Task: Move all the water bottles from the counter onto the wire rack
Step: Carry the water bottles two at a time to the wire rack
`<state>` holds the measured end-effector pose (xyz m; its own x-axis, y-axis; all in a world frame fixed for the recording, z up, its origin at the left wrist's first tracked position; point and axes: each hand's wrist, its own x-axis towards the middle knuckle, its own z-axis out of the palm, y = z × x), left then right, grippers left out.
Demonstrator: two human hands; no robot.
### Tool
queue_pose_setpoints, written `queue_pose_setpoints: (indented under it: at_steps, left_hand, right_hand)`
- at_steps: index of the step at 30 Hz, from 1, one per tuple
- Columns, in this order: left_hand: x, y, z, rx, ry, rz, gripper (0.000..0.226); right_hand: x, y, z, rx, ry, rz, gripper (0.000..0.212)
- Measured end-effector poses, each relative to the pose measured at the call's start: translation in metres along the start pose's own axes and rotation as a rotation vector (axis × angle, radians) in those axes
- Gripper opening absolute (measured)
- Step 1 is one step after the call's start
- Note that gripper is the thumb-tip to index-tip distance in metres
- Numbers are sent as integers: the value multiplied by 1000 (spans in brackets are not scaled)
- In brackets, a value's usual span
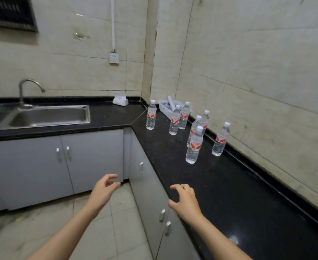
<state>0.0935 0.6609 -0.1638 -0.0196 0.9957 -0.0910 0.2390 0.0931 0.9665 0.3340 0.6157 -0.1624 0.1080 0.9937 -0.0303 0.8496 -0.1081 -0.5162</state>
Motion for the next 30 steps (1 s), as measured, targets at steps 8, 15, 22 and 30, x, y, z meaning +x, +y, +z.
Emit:
queue_pose_setpoints:
  at_steps: [8,15,22,30]
  left_hand:
    - [88,29,37,12,-20,45,17]
    - [159,33,31,-60,130,-5,16]
    - [196,-13,9,-98,265,-165,17]
    - [300,-52,-29,-131,304,-221,19]
  right_hand:
    - [115,11,-6,134,28,-19,43]
    - [203,-5,23,207,-97,-87,43]
    - [265,-10,56,201,-200,-62,44]
    - [364,-37,77,144,-177,-36,44]
